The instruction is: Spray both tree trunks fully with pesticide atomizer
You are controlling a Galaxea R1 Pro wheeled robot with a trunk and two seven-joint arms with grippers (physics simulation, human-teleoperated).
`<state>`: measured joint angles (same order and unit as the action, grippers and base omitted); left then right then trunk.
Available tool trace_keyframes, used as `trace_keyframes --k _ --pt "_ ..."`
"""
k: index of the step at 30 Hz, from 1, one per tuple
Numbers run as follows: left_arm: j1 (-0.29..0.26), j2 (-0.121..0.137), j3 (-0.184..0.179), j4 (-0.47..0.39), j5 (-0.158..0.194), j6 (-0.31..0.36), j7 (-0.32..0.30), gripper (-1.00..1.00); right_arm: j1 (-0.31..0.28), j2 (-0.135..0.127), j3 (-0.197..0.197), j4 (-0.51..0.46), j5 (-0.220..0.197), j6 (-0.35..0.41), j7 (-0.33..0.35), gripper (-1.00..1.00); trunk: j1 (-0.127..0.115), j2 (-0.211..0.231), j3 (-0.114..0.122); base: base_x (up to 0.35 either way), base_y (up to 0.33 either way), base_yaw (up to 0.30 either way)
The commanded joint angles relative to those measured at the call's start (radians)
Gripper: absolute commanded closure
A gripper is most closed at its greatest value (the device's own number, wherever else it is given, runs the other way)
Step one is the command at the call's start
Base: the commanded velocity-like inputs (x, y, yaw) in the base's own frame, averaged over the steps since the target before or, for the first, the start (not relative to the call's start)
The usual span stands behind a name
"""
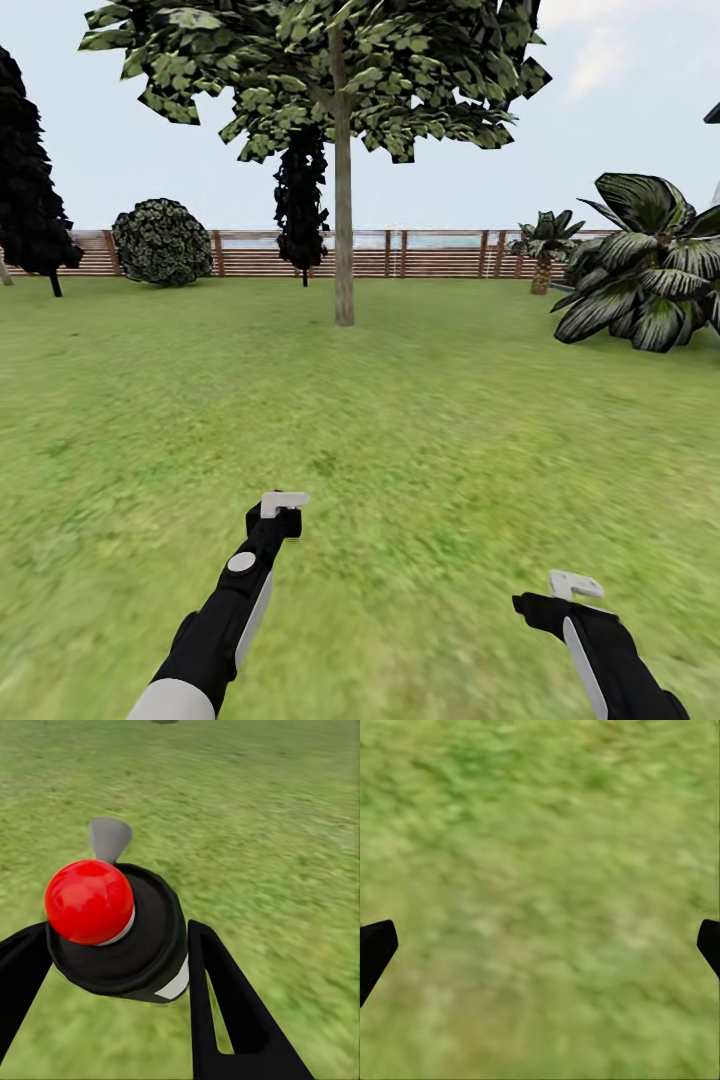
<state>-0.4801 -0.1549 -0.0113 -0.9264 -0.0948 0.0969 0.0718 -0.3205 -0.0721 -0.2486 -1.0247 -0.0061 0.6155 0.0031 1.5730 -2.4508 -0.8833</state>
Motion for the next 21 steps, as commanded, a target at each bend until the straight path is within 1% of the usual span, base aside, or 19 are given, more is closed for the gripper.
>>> trace_keyframes --k 1,21 --pt "0.0 0.0 0.0 0.0 0.0 0.0 0.0 1.0 0.0 0.0 0.0 0.0 0.0 0.0 0.0 -1.0 0.0 0.0 0.0 0.338 0.0 0.0" --pt "0.0 0.0 0.001 0.0 0.0 0.001 -0.003 1.0 0.0 0.0 0.0 0.0 0.0 0.0 -0.001 -1.0 0.0 0.0 0.0 0.338 0.0 0.0"
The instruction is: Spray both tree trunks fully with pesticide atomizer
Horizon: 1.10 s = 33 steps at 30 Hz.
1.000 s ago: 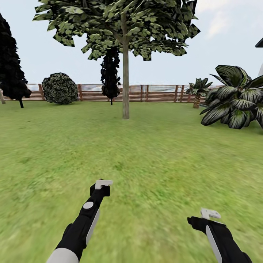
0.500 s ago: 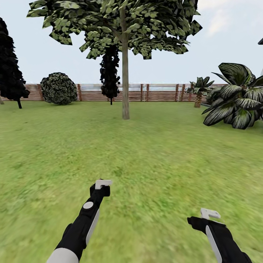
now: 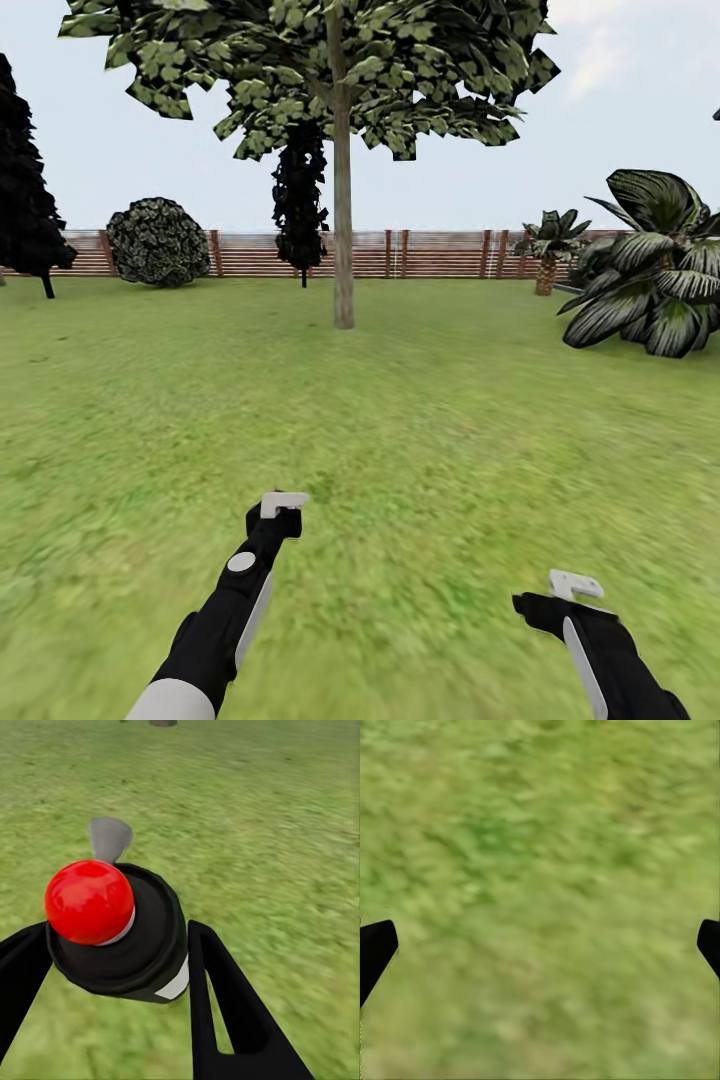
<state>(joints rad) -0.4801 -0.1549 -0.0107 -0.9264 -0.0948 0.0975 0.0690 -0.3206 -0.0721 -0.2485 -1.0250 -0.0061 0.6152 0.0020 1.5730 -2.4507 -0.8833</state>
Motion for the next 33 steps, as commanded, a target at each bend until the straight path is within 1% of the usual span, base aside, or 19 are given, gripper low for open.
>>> trace_keyframes --k 1,33 --pt "0.0 0.0 0.0 0.0 0.0 0.0 0.001 1.0 0.0 0.0 0.0 0.0 0.0 0.0 0.0 -1.0 0.0 0.0 0.0 0.338 0.0 0.0" --pt "0.0 0.0 0.0 0.0 0.0 0.0 0.0 1.0 0.0 0.0 0.0 -0.001 0.0 0.0 -0.001 -1.0 0.0 0.0 0.0 0.338 0.0 0.0"
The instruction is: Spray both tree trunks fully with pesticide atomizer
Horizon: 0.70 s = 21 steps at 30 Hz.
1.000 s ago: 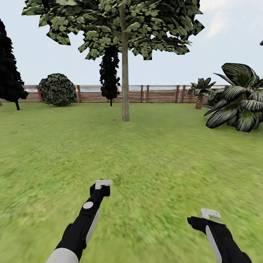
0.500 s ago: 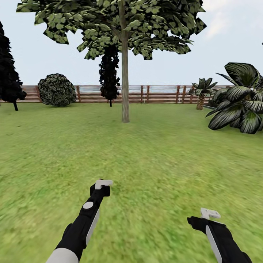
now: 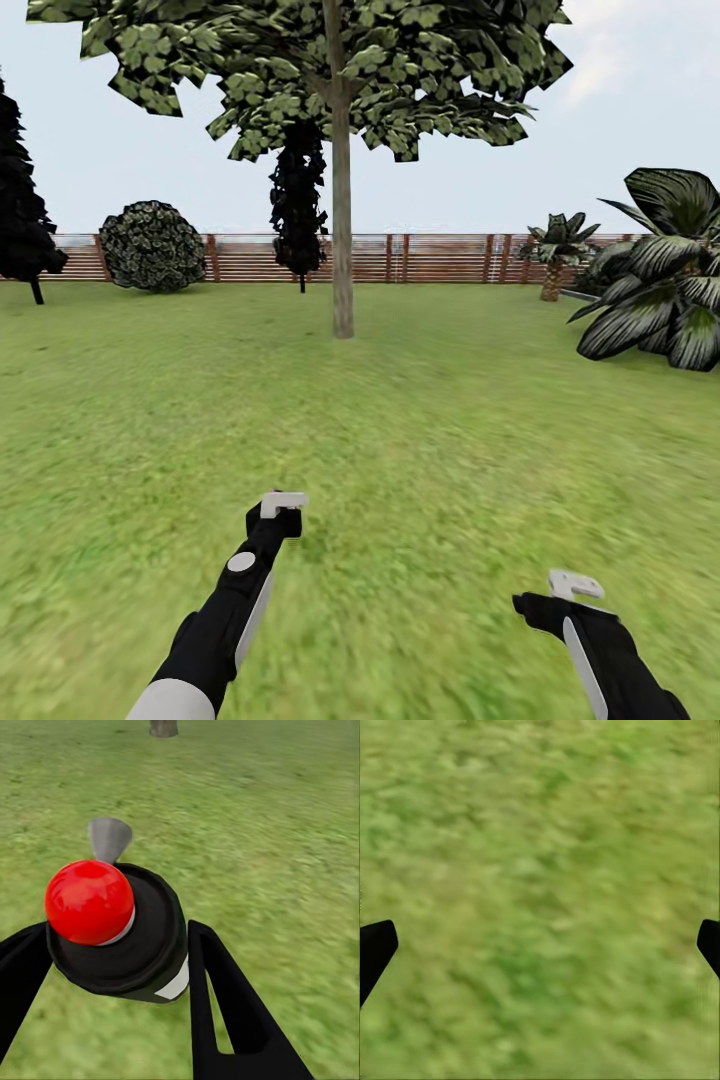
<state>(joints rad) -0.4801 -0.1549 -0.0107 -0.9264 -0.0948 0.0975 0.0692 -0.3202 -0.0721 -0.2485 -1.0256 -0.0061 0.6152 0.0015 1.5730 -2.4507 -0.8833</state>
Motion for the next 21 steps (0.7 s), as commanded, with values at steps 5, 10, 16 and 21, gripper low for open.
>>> trace_keyframes --k 5,10,16,21 --pt "0.0 0.0 0.0 0.0 0.0 0.0 0.0 1.0 0.0 0.0 0.0 0.0 0.0 0.0 0.0 -1.0 0.0 0.0 0.0 0.338 0.0 0.0" --pt "0.0 0.0 0.0 0.0 0.0 0.0 0.0 1.0 0.0 0.0 0.0 0.001 -0.001 0.0 0.0 -1.0 0.0 0.0 0.0 0.337 0.0 0.0" --pt "0.0 0.0 0.0 0.0 0.0 0.0 0.0 1.0 0.0 0.0 0.0 0.0 0.0 0.001 0.0 -1.0 0.0 0.0 0.0 0.338 0.0 0.0" --pt "0.0 0.0 0.0 0.0 0.0 0.0 0.0 1.0 0.0 0.0 0.0 -0.001 0.0 0.001 0.0 -1.0 0.0 0.0 0.0 0.338 0.0 0.0"
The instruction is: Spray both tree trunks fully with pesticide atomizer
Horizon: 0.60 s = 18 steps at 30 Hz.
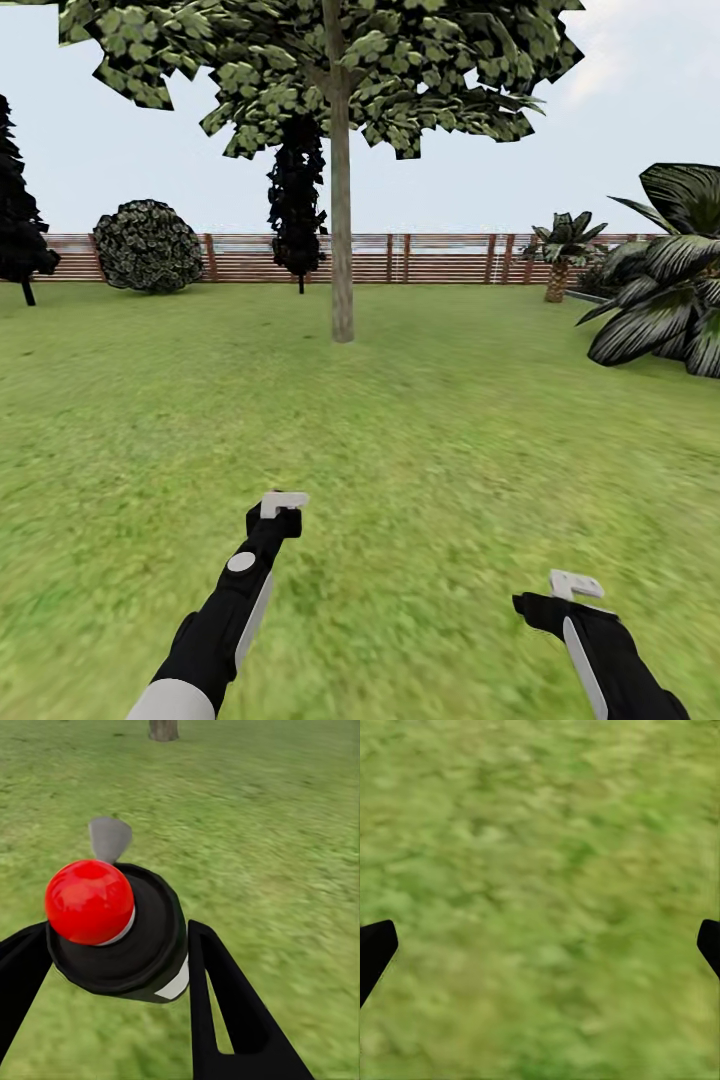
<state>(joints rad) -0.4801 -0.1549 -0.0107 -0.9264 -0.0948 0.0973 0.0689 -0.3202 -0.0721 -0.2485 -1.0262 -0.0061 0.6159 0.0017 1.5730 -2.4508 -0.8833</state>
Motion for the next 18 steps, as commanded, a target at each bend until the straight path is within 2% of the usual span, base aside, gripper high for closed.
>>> trace_keyframes --k 1,18 --pt "0.0 0.0 0.0 0.0 0.0 0.0 0.0 1.0 0.0 0.0 0.0 0.0 0.0 0.0 0.0 -1.0 0.0 0.0 0.0 0.338 0.0 0.0" --pt "0.0 0.0 0.0 0.0 0.0 0.0 0.0 1.0 0.0 0.0 0.0 0.0 0.0 0.002 0.001 -1.0 0.0 0.0 0.0 0.338 0.0 -0.002"
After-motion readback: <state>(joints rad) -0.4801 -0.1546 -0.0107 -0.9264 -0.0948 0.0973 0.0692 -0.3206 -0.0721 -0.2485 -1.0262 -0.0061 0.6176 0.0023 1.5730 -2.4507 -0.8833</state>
